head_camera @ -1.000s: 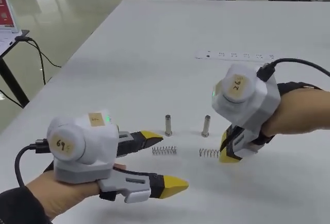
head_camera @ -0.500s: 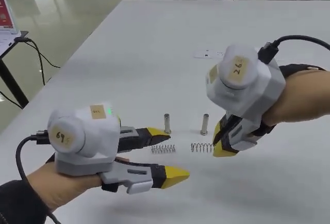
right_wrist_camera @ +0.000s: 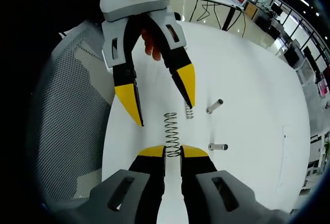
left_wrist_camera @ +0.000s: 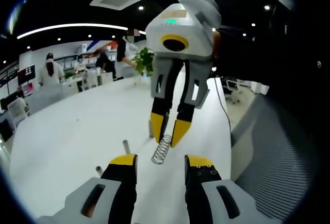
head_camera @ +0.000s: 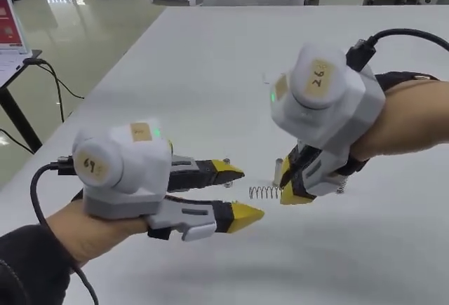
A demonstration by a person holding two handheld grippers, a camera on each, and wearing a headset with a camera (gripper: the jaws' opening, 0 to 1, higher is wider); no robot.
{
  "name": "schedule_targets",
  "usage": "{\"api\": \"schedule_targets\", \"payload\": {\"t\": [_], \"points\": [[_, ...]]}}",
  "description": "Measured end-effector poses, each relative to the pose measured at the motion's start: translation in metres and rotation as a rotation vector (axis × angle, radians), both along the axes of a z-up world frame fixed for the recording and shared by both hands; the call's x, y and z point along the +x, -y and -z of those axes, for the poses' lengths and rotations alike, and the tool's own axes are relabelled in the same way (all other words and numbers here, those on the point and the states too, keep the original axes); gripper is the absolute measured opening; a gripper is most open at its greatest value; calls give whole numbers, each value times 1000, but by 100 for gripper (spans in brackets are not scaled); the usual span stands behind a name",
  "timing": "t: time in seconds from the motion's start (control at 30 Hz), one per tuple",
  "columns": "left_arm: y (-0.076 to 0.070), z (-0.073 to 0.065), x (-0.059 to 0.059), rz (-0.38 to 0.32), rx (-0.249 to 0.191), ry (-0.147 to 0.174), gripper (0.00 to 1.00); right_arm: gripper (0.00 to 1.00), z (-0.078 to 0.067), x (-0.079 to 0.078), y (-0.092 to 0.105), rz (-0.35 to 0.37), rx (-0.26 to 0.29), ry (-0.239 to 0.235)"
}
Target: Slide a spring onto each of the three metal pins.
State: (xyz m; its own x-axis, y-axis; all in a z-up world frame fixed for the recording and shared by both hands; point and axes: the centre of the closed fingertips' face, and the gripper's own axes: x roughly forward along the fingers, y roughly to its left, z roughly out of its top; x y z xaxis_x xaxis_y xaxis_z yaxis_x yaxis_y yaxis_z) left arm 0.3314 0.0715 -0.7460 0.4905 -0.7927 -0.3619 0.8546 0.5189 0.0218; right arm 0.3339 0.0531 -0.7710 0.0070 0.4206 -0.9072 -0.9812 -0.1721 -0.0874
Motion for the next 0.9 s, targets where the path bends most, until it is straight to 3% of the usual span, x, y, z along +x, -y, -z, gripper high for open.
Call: {"api": "schedule_targets", "payload": {"t": [0.53,0.9], "points": [[5,12,-9,19,-7,-18,15,8,-1,-12,-5,-55,2,-2],[6,13,-11,34,2,-2,4,8,0,-17,-3,-76,-10,-7]]}}
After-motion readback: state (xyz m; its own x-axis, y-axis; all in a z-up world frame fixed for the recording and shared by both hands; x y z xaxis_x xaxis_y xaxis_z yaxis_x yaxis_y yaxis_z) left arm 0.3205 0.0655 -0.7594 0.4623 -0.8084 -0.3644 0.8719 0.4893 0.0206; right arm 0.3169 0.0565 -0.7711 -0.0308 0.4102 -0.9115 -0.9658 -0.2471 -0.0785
